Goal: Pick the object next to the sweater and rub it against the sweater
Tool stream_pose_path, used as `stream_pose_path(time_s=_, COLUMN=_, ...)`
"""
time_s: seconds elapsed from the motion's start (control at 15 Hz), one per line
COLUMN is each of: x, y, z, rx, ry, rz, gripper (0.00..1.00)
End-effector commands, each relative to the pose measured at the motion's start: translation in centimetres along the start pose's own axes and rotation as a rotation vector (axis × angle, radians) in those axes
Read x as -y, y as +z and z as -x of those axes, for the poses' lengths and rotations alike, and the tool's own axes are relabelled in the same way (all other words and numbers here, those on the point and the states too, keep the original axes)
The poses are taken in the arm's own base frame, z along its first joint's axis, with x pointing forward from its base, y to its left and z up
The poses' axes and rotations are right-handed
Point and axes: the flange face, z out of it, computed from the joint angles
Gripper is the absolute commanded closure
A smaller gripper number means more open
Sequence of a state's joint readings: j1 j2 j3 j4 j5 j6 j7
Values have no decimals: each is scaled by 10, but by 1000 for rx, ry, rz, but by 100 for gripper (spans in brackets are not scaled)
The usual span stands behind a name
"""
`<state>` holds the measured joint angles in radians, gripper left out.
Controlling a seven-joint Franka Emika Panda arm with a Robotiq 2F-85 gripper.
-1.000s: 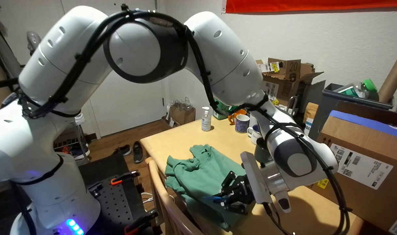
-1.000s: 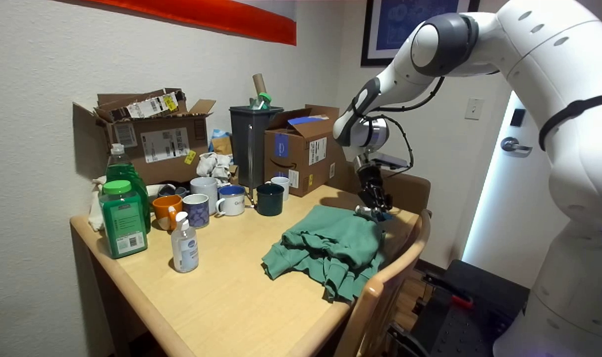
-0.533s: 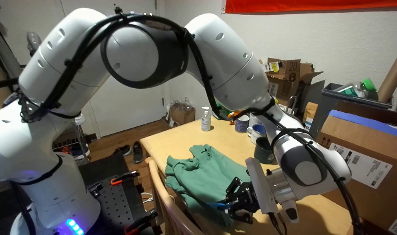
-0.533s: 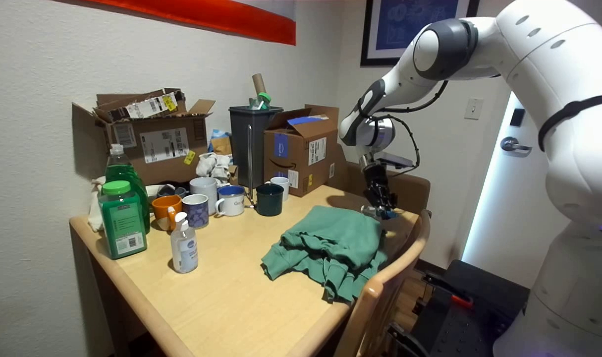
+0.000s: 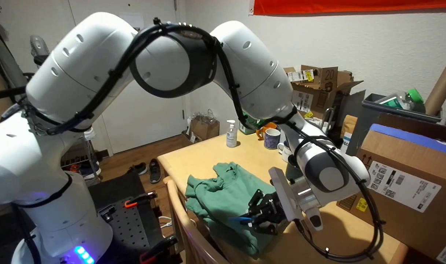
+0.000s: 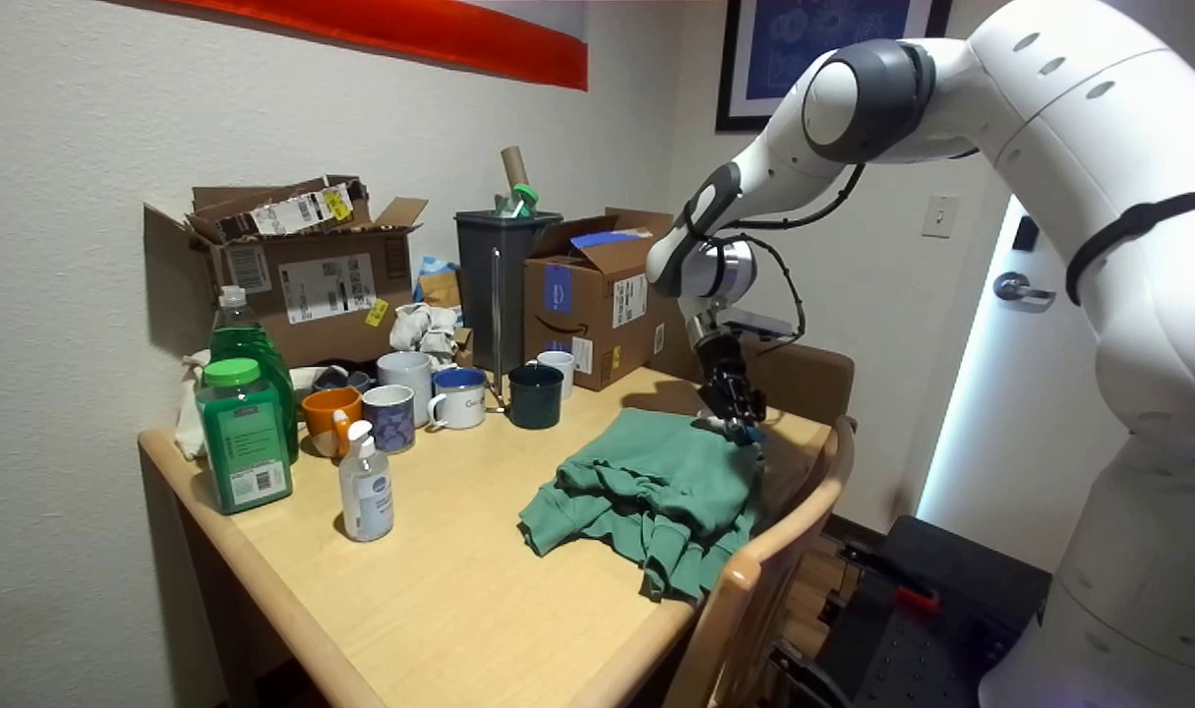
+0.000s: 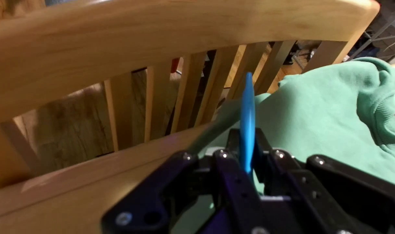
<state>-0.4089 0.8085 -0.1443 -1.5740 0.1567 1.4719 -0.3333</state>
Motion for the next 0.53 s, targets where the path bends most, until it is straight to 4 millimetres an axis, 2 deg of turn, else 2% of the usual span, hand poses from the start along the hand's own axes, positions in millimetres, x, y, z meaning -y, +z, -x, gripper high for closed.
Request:
stream_pose_path(time_s=0.0, x=30, y=-1, z=-5, rx=28, ry=3, rz=50, gripper=97)
stream_pose_path(time_s=0.47, x=79, y=7, z=-17, rx=58, ry=-49, rz=102, gripper=97)
